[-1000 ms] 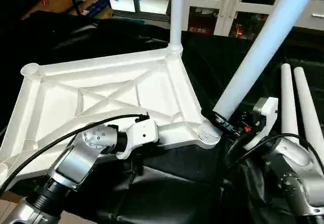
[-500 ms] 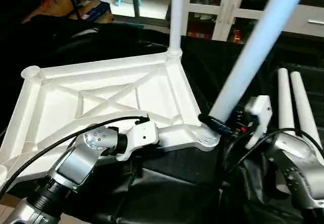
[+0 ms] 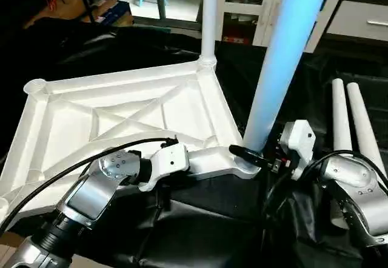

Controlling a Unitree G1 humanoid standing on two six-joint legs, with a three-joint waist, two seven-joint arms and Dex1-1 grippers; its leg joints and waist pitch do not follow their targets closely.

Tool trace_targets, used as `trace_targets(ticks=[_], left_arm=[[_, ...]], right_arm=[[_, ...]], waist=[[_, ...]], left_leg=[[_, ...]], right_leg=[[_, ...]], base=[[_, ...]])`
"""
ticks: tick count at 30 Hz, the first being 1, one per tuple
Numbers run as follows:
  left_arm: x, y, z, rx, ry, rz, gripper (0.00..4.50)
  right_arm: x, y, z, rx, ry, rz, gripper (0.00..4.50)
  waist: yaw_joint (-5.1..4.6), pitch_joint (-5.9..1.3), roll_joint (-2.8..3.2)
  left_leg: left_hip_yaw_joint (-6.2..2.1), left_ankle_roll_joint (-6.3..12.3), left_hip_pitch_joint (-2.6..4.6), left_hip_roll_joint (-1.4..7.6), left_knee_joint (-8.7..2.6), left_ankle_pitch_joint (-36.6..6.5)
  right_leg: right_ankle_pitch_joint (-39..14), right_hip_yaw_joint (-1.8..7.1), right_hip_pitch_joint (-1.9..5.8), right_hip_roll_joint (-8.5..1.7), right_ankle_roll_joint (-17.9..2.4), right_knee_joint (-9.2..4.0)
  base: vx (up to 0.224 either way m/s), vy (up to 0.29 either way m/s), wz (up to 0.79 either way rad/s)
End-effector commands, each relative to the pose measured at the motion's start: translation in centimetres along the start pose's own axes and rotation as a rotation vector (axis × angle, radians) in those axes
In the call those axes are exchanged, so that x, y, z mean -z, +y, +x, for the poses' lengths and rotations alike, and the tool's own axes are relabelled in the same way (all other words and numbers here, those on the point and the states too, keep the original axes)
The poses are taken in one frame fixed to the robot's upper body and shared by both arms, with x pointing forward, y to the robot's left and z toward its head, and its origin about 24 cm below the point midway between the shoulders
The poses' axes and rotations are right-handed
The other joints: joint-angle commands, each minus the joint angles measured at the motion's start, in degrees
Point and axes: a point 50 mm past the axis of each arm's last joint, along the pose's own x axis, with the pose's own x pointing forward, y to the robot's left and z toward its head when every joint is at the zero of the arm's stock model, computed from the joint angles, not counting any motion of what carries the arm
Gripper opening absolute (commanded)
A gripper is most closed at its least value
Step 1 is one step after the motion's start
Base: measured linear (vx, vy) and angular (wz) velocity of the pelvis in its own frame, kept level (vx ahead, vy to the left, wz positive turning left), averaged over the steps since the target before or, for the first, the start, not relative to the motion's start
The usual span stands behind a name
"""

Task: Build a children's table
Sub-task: Insert table leg to table base

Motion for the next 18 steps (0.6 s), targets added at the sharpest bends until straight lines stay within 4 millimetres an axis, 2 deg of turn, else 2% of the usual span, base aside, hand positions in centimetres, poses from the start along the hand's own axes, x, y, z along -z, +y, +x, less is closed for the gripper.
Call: trace_targets(ticks=[1, 6, 11, 15, 18], left_arm=[[0.9, 0.1, -0.1, -0.027, 0.03, -0.027, 0.0], [0.8, 0.0, 0.1, -0.02, 0.026, -0.026, 0.0], [0.9, -0.1, 0.1, -0.016, 0.026, -0.028, 0.0], [0.9, -0.2, 0.0, -0.017, 0.028, -0.03, 0.0], [1.0, -0.2, -0.1, -0.02, 0.03, -0.033, 0.0]], right_arm=[[6.7, 4.1, -1.3, -0.146, 0.271, 0.313, 1.81], [5.9, 3.9, -0.7, -0.2, 0.238, 0.389, 1.81], [5.3, 3.0, -0.1, -0.217, 0.236, 0.425, 1.81], [5.1, 2.1, 0.1, -0.18, 0.232, 0.444, 1.81], [5.7, 0.6, -0.2, -0.035, 0.249, 0.48, 1.81]], waist=[[-0.14, 0.23, -0.28], [-0.08, 0.18, -0.33], [-0.2, 0.1, -0.43], [-0.25, 0.2, -0.45], [-0.2, 0.13, -0.45]], left_leg=[[-3.47, 1.41, 0.67, 6.44, -4.37, -21.15], [-3.41, 2.55, 0.53, 6.36, -4.23, -19.33], [-3.49, 2.74, 0.33, 6.27, -4.17, -17.97], [-3.41, 2.57, 0.36, 6.3, -4.14, -17.84], [-3.37, 2.28, 0.59, 6.35, -4.1, -17.96]], right_leg=[[-16.9, 3.24, -0.4, -4.75, -11.09, -4.84], [-15.32, 3.14, -0.12, -4.7, -11.94, -4.59], [-15.56, 2.99, 0.02, -4.75, -12.15, -4.44], [-15.93, 3.02, -0.11, -4.79, -12.31, -4.49], [-17.08, 3.07, -0.27, -4.83, -12.4, -4.61]], base=[[0.0, 0.0, 0.0], [0.0, 0.0, 0.0], [0.0, 0.0, 0.0], [0.0, 0.0, 0.0], [0.0, 0.0, 0.0]])
